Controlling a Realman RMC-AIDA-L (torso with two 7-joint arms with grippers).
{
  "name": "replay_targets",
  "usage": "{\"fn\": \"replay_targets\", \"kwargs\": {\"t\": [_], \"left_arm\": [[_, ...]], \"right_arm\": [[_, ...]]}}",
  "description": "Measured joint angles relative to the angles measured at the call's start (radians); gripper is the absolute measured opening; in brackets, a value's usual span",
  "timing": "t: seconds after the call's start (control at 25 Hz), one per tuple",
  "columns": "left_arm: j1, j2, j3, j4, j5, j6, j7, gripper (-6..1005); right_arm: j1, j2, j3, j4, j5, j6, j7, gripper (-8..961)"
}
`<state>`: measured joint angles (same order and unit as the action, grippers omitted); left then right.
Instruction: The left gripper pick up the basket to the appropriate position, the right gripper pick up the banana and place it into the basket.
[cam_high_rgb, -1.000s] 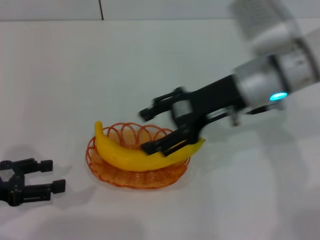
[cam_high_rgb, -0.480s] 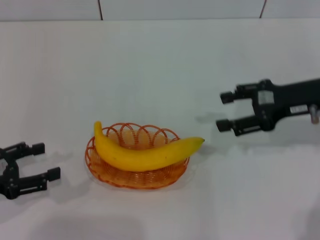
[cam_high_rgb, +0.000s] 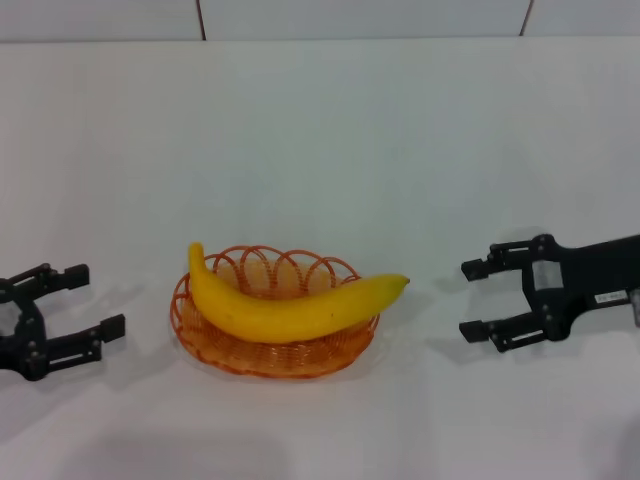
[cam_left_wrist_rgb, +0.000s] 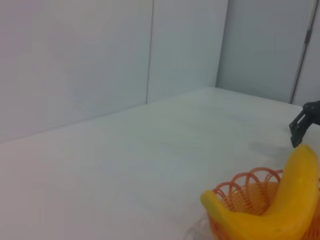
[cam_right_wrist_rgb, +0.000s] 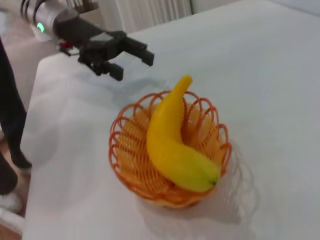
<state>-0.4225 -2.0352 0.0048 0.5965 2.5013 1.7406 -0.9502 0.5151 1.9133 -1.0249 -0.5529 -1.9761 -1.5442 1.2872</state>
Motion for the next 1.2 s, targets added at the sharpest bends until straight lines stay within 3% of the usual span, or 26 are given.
{"fn": "replay_targets", "kwargs": {"t": [0.28,0.64,1.2], "left_arm": [[-0.007,0.000,0.004,-0.008,0.007,-0.002,0.024,845],[-0.007,0.000,0.004,-0.024,0.010,-0.003,0.048,845],[-0.007,0.000,0.004,-0.024,0.021,-0.001,0.072,845]], "right_arm": [[-0.022,0.008,0.093,0.006,-0.003,-0.008,-0.182,831],[-0.026,0.043,0.134,0.029,-0.003,0.013,-0.359,833],[-0.026,0.044,0.153,0.030,0.001,-0.002,-0.355,833]]}}
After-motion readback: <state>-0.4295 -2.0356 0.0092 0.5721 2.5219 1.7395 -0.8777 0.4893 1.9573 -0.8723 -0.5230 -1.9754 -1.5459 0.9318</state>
